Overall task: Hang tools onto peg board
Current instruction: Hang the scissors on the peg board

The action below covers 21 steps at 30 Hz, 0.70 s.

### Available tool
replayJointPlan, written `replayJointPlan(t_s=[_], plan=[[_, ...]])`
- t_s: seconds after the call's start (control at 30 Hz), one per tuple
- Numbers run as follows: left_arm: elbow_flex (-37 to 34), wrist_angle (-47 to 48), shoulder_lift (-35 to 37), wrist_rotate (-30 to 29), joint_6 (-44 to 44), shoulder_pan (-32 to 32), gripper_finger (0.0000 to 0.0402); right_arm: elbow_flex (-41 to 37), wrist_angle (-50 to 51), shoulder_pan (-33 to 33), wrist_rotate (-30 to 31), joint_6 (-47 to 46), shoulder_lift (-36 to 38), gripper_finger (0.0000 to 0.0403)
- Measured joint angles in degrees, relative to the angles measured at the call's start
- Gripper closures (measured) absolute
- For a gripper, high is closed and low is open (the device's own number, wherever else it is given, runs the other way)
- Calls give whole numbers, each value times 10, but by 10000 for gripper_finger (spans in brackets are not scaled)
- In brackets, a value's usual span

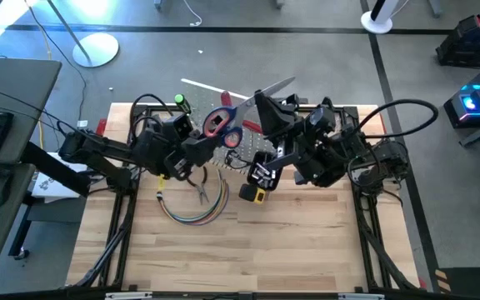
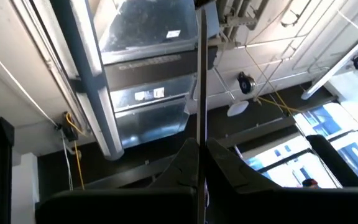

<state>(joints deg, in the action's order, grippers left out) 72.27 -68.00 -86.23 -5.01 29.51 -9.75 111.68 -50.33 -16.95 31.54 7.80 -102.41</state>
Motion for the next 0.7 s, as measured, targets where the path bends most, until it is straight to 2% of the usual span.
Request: replayJointPlan(t_s=[0.33, 0.7], plan=[[0, 32, 0, 0, 4, 4, 252, 0, 34, -1, 15, -19, 0, 403], [0, 55, 23, 30, 3, 23, 252, 0, 90, -7, 19, -68, 0, 403]])
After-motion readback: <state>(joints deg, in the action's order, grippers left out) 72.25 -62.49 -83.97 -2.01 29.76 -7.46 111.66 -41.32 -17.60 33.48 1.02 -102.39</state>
